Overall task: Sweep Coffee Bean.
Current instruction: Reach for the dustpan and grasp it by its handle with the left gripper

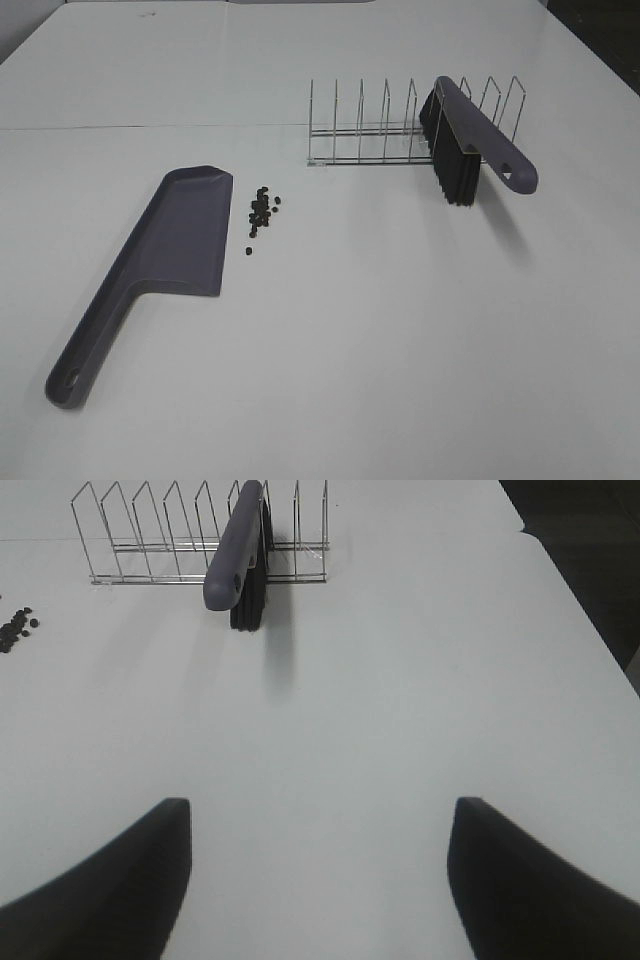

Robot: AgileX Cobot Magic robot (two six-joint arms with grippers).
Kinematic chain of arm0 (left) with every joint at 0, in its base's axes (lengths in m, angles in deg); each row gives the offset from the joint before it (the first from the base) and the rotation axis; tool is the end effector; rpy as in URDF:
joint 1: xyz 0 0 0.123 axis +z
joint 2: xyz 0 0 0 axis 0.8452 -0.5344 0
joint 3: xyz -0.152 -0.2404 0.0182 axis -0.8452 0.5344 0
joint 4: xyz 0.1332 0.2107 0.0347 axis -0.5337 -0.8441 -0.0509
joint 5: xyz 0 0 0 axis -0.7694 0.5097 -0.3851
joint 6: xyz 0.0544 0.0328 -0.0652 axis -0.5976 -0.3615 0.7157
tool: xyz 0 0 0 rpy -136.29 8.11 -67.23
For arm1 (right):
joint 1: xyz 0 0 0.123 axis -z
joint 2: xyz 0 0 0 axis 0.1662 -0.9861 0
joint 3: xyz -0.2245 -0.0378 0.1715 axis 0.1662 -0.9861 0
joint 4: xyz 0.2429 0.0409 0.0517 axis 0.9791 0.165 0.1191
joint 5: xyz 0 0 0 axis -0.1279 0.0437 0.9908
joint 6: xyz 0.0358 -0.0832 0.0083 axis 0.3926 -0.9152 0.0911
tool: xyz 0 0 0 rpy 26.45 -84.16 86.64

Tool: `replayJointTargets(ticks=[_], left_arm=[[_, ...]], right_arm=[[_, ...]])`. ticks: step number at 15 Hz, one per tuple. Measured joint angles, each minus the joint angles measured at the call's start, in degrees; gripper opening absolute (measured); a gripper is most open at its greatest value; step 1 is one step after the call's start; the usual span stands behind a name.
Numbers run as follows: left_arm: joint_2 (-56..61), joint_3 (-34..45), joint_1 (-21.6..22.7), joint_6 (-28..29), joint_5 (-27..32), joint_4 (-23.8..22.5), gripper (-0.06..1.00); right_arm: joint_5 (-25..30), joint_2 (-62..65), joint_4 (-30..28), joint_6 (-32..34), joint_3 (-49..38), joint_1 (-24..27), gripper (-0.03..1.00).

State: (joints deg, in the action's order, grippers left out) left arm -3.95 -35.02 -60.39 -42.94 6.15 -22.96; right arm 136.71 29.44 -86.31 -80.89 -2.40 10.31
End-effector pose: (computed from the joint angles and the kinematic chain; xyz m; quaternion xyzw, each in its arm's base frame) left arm -0.0052 0.0006 0.2789 0.0054 0.8488 -0.0190 0.5283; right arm -0.0056 0.0001 0.2772 0.0110 0.8524 0.0001 0.5228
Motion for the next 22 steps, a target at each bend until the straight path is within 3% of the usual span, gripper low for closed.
replayJointTargets(ticks=[22], left_arm=[[0.0, 0.0, 0.0, 0.0, 0.0, 0.0, 0.68]], right_arm=[[0.0, 0.0, 0.0, 0.0, 0.0, 0.0, 0.63]])
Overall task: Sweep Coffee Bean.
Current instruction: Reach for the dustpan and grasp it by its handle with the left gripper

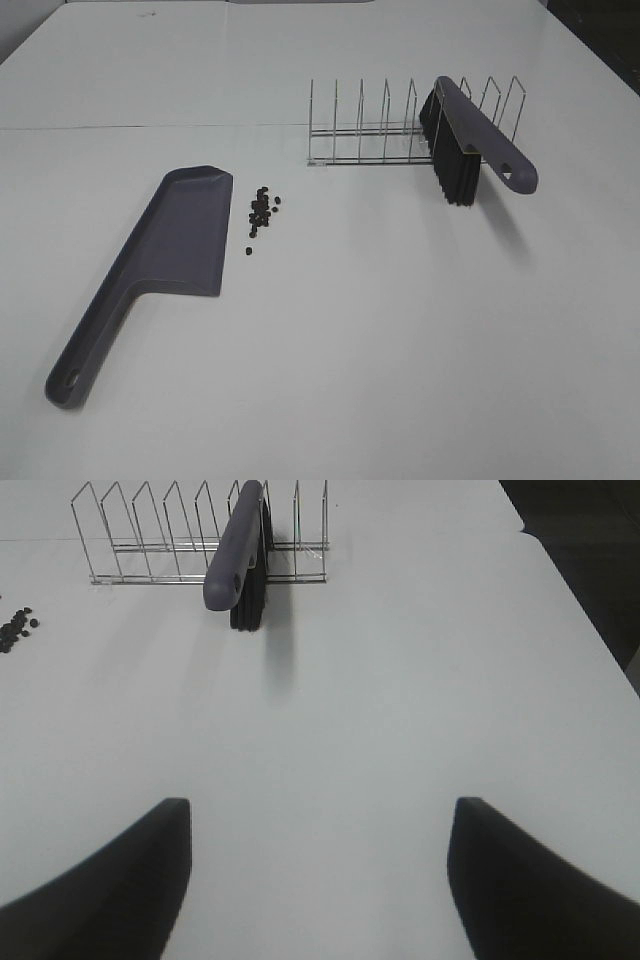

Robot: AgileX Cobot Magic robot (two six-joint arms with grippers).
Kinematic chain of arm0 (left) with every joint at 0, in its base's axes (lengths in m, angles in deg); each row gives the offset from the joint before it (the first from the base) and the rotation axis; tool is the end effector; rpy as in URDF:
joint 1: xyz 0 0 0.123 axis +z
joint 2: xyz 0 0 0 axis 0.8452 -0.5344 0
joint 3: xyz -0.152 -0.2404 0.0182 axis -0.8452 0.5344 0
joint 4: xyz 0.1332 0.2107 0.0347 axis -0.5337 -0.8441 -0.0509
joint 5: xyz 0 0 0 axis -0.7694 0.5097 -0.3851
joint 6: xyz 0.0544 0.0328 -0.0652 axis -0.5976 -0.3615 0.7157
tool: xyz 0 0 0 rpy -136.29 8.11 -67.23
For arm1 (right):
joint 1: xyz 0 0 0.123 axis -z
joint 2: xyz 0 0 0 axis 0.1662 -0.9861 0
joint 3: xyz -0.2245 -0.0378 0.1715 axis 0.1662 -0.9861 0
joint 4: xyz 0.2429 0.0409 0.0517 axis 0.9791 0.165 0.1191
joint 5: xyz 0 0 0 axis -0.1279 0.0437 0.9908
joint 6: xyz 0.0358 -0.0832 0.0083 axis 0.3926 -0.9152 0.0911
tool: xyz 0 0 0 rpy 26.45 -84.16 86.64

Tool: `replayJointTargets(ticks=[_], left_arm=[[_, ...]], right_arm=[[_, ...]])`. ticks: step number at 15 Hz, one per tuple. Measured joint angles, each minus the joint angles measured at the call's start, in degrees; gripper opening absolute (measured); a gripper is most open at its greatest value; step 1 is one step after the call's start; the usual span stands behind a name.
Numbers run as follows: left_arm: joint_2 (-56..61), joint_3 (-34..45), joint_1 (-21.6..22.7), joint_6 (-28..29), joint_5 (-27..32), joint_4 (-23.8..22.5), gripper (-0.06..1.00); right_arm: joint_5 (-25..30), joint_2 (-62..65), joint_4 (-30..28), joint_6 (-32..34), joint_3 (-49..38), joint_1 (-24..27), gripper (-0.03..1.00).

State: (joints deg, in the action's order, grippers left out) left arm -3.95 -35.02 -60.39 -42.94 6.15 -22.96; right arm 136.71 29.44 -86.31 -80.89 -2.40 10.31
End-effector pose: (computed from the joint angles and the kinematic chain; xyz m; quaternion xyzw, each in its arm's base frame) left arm -0.0052 0.0006 0.2789 0.0054 0.8488 -0.0190 0.5283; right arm -0.0056 0.0001 0.2772 0.0110 0.8524 0.0001 0.5228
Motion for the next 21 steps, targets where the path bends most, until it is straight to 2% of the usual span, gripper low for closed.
replayJointTargets(ticks=[21], left_arm=[[0.0, 0.0, 0.0, 0.0, 0.0, 0.0, 0.68]], right_arm=[[0.0, 0.0, 0.0, 0.0, 0.0, 0.0, 0.63]])
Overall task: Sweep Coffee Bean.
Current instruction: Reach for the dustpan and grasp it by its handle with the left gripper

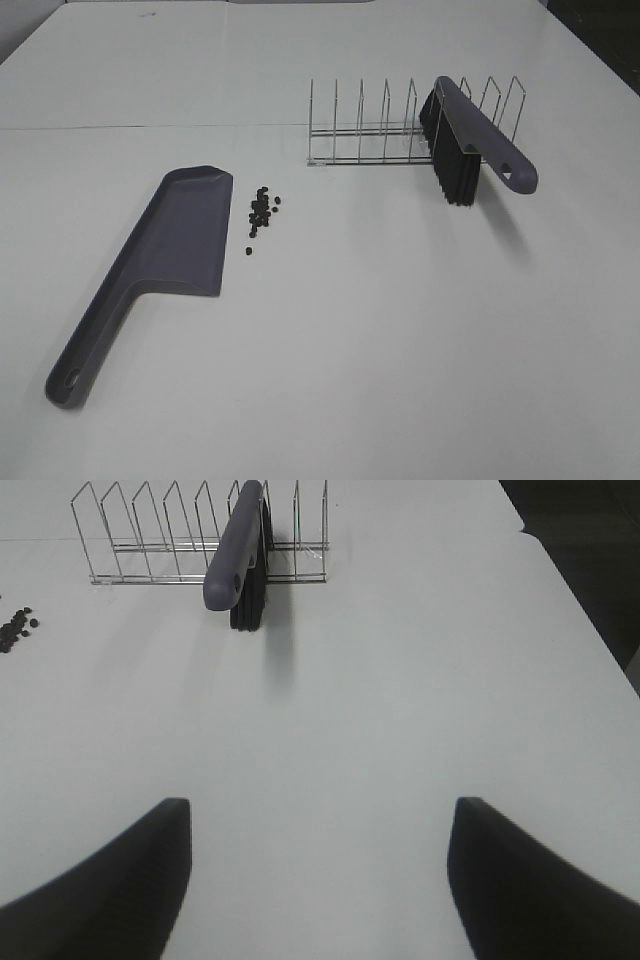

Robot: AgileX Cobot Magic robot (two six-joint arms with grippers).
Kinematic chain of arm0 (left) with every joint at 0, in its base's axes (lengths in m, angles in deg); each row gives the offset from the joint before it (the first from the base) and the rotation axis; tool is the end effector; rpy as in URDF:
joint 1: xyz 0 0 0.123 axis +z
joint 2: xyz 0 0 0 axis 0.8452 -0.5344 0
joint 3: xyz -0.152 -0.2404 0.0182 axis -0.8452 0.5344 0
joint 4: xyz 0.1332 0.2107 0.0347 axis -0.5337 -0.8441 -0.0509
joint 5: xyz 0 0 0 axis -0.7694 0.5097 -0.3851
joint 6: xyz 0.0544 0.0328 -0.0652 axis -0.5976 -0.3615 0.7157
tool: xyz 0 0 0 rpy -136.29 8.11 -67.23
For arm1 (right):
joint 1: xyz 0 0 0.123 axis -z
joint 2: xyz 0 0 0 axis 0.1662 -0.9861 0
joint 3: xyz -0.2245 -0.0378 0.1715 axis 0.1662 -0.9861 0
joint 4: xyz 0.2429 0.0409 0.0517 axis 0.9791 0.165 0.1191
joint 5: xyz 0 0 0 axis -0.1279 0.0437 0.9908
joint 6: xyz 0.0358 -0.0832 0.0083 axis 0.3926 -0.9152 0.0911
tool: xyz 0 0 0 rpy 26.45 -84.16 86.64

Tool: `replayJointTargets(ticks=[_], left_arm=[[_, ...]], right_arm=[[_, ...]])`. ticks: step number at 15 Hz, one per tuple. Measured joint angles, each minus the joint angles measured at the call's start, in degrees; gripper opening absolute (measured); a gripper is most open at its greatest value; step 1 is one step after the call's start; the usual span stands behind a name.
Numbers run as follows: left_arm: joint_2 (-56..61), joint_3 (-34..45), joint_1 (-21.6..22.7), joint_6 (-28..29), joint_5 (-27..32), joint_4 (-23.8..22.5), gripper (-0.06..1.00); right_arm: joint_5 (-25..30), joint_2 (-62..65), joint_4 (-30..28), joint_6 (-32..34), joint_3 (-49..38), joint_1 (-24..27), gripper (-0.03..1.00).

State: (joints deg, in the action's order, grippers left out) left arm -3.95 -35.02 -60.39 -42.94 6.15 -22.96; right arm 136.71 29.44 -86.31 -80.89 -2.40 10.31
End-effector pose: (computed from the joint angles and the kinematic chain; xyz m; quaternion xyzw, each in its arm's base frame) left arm -0.0052 0.0006 0.2789 0.0054 0.8488 -0.0190 0.5283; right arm -0.0056 0.0001 0.2772 0.0110 0.8524 0.0001 0.5228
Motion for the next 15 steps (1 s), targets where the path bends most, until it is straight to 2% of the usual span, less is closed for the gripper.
replayJointTargets(ticks=[15], left_arm=[[0.0, 0.0, 0.0, 0.0, 0.0, 0.0, 0.68]], right_arm=[[0.0, 0.0, 0.0, 0.0, 0.0, 0.0, 0.63]])
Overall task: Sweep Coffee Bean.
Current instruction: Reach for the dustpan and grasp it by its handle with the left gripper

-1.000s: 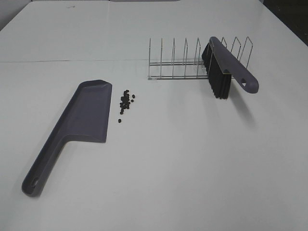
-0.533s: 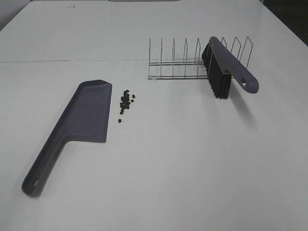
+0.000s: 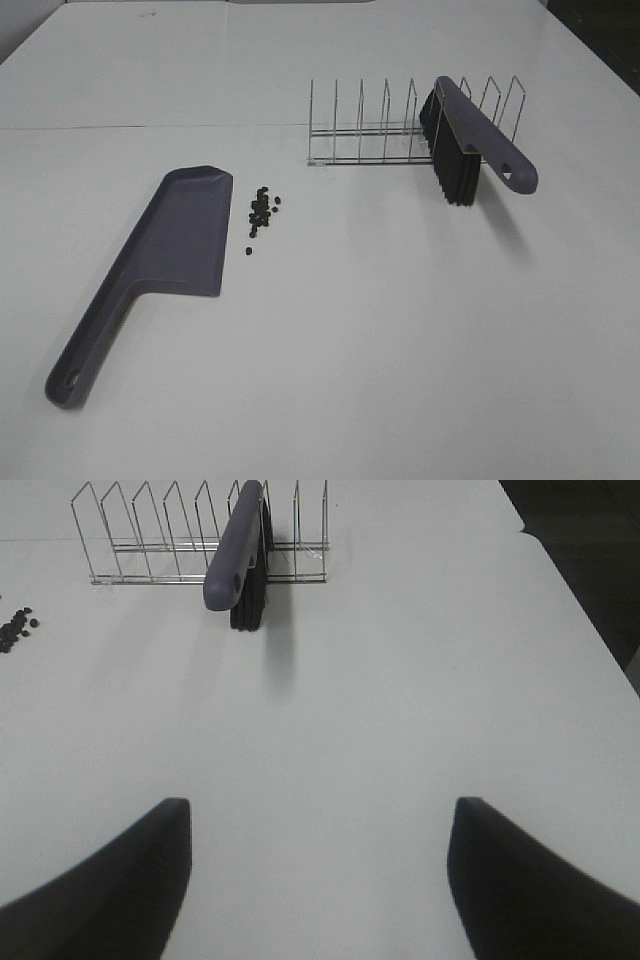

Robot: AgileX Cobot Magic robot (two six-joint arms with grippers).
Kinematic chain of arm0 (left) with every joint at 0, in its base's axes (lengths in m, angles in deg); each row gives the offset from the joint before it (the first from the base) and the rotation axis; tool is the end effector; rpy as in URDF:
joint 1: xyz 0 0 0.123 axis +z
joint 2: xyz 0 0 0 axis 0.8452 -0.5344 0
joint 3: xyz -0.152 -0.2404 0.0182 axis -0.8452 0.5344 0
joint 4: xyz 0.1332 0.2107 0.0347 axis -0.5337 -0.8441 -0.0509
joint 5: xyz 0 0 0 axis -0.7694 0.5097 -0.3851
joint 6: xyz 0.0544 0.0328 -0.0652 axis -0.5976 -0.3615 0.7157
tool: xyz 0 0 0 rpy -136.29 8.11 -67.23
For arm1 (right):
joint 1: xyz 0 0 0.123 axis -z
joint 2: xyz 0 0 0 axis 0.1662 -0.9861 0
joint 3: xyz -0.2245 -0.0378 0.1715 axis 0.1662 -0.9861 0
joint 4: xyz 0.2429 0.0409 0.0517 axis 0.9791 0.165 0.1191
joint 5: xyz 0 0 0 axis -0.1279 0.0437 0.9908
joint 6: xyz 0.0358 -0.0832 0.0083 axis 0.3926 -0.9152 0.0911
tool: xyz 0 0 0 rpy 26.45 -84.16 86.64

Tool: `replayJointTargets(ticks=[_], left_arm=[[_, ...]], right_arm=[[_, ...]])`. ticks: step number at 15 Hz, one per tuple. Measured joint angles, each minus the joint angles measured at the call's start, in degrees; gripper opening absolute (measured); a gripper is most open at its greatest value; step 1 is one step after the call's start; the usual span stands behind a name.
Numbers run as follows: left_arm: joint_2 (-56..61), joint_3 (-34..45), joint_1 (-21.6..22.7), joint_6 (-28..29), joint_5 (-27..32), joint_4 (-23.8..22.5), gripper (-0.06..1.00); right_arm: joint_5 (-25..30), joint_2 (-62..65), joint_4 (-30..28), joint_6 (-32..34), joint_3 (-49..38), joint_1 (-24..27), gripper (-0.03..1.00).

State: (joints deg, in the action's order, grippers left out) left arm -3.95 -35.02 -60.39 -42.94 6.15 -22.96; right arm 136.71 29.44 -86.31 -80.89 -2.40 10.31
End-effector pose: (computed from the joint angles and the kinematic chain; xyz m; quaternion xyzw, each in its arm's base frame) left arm -0.0052 0.0006 0.2789 0.0054 0.8488 -0.0190 0.5283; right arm -0.0056 0.0001 0.2772 0.0110 0.8524 0.0001 0.5228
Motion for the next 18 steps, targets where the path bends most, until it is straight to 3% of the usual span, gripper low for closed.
replayJointTargets(ticks=[7, 10, 13, 18], left_arm=[[-4.7, -0.7, 0.0, 0.8, -1.0, 0.9, 0.68], [-17.6, -4.8, 0.0, 3.9, -3.4, 1.9, 0.68], [-33.8, -9.4, 0.0, 4.0, -4.6, 5.8, 0.68], [-59.8, -17.8, 0.0, -1.9, -8.5, 15.2, 0.68]], right_arm=[[0.0, 0.0, 0.0, 0.0, 0.0, 0.0, 0.63], [0.0, 0.0, 0.0, 0.0, 0.0, 0.0, 0.63], [0.0, 0.0, 0.0, 0.0, 0.0, 0.0, 0.63], [0.0, 0.0, 0.0, 0.0, 0.0, 0.0, 0.63]])
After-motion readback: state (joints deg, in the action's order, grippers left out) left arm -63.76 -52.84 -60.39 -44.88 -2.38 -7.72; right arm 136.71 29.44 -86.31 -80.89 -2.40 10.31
